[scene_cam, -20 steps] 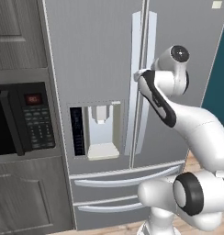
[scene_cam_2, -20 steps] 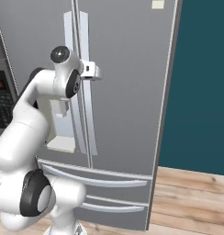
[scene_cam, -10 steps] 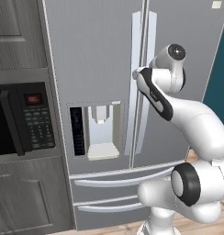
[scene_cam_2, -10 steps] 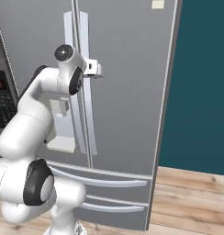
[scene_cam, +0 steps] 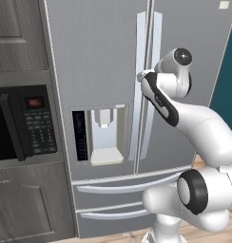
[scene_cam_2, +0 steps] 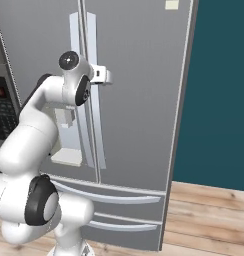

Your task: Gather the eggplant and broccoli from the fridge and place them on a tray on the dining counter. Then gather the chicken drumsticks from the fridge and place them on the other tray.

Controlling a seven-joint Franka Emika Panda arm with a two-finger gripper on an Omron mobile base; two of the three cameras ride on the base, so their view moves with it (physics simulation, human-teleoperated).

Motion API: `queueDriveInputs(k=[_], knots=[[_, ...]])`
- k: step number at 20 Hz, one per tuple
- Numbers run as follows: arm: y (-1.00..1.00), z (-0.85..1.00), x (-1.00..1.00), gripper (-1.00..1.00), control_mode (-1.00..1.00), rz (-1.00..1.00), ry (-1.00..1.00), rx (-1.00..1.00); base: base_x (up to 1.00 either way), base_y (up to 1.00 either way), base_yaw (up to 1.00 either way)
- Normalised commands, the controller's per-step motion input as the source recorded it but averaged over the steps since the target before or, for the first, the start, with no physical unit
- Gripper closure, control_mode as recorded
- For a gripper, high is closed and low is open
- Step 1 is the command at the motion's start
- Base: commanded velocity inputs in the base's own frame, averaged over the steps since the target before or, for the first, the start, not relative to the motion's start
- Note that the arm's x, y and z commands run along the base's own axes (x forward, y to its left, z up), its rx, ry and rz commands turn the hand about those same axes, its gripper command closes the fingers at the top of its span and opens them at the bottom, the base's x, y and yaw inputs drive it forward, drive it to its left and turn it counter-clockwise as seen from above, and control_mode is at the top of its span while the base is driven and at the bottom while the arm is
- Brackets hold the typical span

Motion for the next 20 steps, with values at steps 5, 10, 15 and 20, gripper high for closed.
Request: queueDriveInputs(k=[5, 10, 15, 20], knots=[[0.07, 0.22, -0.02, -1.00, -1.00, 0.00, 0.00, 0.00, 0.00, 0.00, 0.00], [0.02, 0.33, -0.01, -1.00, -1.00, 0.00, -0.04, 0.00, 0.00, 0.00, 0.00], [0.00, 0.07, 0.40, -1.00, -1.00, 0.00, 0.00, 0.01, 0.00, 0.00, 0.00], [0.02, 0.00, 0.63, -1.00, -1.00, 0.01, 0.00, 0.03, 0.00, 0.00, 0.00]])
